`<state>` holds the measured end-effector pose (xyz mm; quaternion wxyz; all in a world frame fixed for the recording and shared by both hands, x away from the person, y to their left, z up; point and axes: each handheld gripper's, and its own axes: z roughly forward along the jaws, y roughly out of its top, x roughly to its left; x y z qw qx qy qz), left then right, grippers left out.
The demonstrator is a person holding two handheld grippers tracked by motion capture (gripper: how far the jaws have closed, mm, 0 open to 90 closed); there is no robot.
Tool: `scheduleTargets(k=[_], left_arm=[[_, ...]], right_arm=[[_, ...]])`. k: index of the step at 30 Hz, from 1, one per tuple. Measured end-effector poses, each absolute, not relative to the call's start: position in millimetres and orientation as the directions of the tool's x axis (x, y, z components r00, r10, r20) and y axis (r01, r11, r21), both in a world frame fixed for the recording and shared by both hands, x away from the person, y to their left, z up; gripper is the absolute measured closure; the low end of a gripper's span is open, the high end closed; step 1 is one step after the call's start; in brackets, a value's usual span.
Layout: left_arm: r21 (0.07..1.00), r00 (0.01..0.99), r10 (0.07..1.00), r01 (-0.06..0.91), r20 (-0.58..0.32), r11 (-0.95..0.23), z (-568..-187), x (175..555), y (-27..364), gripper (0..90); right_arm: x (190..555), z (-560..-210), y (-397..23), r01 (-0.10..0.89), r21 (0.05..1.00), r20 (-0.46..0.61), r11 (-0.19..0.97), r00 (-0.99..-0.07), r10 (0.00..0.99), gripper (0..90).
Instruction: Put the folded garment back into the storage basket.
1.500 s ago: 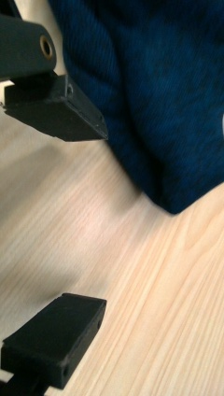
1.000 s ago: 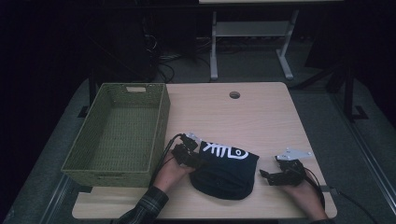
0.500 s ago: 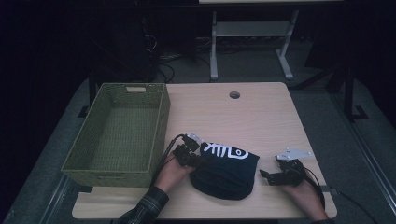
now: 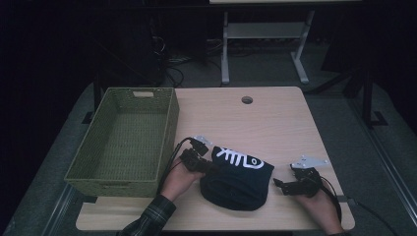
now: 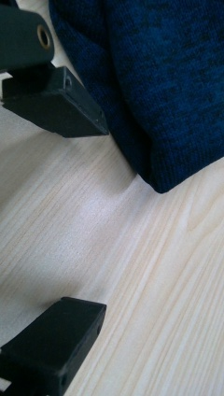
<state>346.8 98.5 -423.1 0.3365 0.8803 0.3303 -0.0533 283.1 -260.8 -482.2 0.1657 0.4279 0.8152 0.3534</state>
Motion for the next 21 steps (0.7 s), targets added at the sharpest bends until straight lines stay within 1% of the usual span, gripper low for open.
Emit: scheduleTargets(k=[21], left_arm=[[0.594,0.833,0.484,0.538,-0.267,-0.598,-346,349,106,78.0]], right_arm=[[283,-482,-261,0.583,0.720,0.033,0.376,-0.571,0.820,12.4]])
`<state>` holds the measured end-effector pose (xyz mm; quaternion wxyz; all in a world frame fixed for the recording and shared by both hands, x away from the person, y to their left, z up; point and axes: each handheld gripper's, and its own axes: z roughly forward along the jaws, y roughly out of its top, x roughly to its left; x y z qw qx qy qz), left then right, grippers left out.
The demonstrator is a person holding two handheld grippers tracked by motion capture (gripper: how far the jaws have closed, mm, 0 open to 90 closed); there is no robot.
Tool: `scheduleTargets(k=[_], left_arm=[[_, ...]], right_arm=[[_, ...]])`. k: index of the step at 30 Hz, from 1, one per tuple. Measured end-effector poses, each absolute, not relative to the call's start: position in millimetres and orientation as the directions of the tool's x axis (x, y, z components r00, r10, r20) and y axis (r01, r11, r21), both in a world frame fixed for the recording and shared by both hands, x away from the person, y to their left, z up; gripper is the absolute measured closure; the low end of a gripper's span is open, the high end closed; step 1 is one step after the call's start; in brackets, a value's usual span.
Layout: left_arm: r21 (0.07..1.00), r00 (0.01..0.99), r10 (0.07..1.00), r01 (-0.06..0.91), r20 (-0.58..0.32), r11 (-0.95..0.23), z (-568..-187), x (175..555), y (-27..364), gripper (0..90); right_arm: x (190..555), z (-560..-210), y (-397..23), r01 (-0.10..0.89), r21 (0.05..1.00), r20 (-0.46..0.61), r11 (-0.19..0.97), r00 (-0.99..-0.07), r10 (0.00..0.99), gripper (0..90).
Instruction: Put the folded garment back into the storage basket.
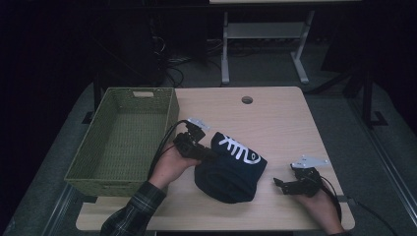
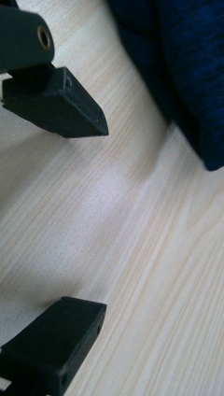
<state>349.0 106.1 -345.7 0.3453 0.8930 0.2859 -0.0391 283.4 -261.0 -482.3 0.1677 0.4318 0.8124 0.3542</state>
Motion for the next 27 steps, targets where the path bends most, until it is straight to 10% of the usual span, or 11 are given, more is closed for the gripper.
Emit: scheduleTargets(k=[27], left_arm=[[0.621,0.830,0.488,0.537,-0.268,-0.571,-263,353,157,78.1]], right_arm=[[284,-482,-262,0.581,0.724,0.030,0.372,-0.565,0.824,13.2]])
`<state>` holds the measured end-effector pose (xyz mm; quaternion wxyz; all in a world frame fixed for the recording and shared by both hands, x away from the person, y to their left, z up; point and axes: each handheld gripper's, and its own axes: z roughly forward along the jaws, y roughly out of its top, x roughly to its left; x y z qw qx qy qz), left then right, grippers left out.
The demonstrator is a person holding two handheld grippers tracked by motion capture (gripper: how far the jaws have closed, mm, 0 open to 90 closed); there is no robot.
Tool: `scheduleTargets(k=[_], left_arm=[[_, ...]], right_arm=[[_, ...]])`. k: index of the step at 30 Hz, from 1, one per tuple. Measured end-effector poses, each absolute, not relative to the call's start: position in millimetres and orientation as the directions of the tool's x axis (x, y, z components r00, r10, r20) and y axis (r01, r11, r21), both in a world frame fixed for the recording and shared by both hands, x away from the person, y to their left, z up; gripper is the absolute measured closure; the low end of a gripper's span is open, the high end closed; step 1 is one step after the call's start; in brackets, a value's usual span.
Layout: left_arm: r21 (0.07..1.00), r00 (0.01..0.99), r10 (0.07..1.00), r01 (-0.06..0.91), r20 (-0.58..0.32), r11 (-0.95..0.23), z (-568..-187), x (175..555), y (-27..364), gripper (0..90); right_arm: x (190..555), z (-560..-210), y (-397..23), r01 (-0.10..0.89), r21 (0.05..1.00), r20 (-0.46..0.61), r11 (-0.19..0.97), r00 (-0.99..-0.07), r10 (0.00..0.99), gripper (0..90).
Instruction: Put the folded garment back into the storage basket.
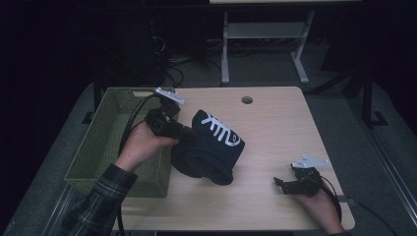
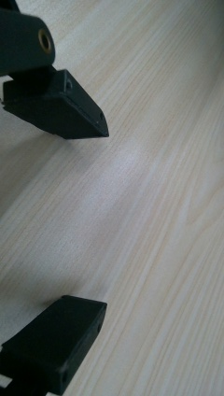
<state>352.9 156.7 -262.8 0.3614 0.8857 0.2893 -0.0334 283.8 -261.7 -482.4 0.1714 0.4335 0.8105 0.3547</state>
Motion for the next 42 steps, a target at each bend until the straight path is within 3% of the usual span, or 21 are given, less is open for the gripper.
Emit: scheduleTargets(k=[14,42], left_arm=[[0.629,0.807,0.521,0.563,-0.279,-0.536,-225,359,200,78.2],[0.669,0.702,0.662,0.627,-0.263,-0.399,-188,338,312,78.2]], right_arm=[[284,-482,-262,0.585,0.722,0.031,0.368,-0.559,0.828,13.5],[285,-482,-263,0.589,0.722,0.027,0.363,-0.548,0.836,13.7]])
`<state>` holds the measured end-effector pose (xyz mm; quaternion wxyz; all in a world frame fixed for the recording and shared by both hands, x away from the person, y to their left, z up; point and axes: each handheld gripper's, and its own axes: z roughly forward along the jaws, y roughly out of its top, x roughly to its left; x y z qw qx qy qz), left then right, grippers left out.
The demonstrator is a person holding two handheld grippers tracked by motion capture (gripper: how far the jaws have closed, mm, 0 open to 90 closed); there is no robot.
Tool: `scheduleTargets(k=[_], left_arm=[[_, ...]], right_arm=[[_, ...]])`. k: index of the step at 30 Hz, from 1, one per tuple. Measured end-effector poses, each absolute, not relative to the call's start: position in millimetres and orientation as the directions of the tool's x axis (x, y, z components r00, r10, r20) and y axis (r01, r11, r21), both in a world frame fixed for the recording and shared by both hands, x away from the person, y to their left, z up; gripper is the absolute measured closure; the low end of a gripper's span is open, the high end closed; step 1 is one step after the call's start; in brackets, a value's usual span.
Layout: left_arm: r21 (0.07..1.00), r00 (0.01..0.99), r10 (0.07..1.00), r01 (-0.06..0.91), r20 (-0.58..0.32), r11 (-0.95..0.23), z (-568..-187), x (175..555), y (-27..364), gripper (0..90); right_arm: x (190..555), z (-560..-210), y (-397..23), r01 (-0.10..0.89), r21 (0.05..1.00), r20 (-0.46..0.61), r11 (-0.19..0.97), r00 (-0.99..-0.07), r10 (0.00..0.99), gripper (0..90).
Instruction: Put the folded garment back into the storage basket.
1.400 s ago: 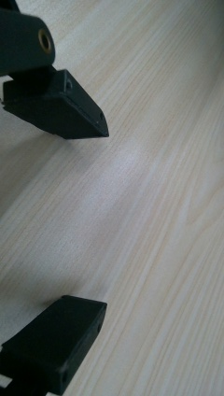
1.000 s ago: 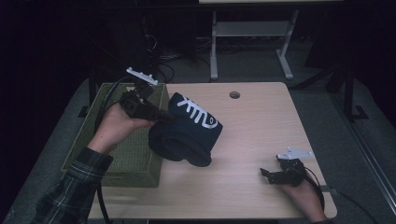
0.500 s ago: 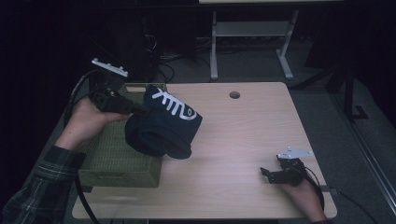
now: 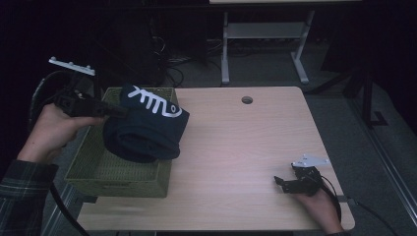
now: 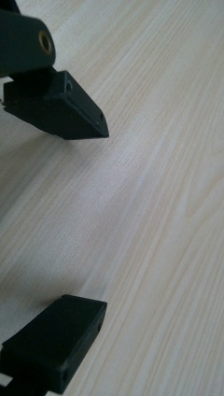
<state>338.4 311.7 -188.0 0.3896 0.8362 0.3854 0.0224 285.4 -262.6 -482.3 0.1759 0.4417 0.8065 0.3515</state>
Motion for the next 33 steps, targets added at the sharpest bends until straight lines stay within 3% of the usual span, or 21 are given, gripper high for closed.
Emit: scheduleTargets(k=[7,33], left_arm=[[0.669,0.663,0.696,0.652,-0.275,-0.357,-193,333,337,78.2],[0.653,0.604,0.718,0.705,-0.346,-0.278,-240,326,372,78.2]], right_arm=[[285,-482,-263,0.590,0.722,0.027,0.361,-0.546,0.838,13.8],[286,-482,-262,0.591,0.722,0.028,0.359,-0.544,0.839,13.8]])
